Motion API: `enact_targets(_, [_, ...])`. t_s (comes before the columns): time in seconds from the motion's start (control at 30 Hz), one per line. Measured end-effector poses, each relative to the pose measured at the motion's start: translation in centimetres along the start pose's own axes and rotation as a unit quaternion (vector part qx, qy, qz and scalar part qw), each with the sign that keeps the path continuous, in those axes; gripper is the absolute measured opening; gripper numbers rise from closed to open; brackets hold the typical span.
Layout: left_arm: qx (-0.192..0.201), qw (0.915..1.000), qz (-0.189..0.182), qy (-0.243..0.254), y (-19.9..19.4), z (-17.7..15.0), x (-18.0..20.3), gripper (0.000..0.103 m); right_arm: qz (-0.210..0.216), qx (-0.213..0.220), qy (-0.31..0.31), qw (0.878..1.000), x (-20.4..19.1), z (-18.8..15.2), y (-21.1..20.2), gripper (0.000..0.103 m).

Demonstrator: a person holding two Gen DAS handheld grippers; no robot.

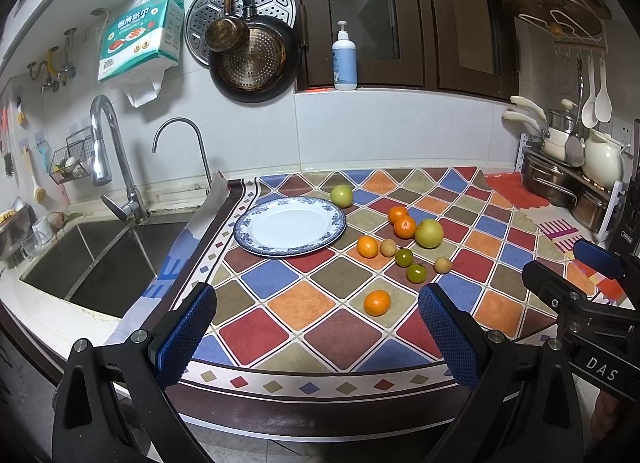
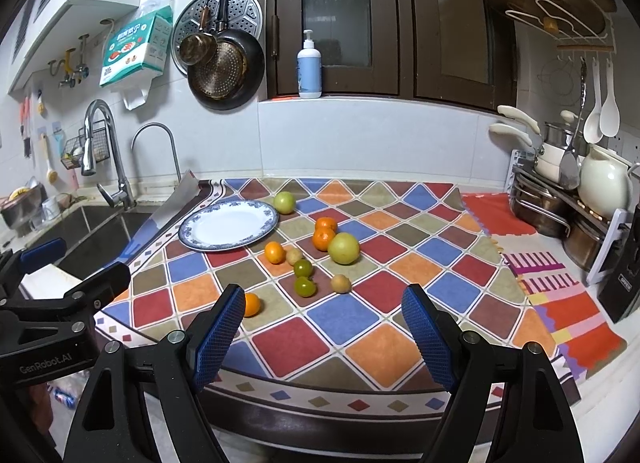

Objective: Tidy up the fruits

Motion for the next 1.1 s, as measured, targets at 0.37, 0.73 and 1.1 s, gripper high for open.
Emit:
enact_targets(0.37, [-0.014, 0.9999, 0.000, 0.007, 2.0, 0.0, 0.6, 0.103, 0.009, -0.010, -0.004, 1.000, -1.1, -0.3, 0.8, 0.081])
enact_targets(0.73, [-0.029, 0.9984, -0.020, 0.045, 5.9, -1.0, 2.6, 0.095, 0.027, -0.043, -0.034, 0.998, -0.9, -0.5, 4.9, 0.081])
enact_targets(1.1, [-0.071, 0.9915, -0.061, 0.090, 11.8, -2.6, 4.5, 0.069, 0.054, -0.078, -0.097, 0.991, -2.6, -0.6, 11.1, 0.074])
Point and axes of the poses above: each gripper's, at about its wrist camera, not at the fingertips, and y roughly the way its jaws point, x to its right, z to its top, the point moved 10 cm from there along y, roughly the way its jaws point, and after that the axes turned 6 degrees about -x, right-handed, at the moved point
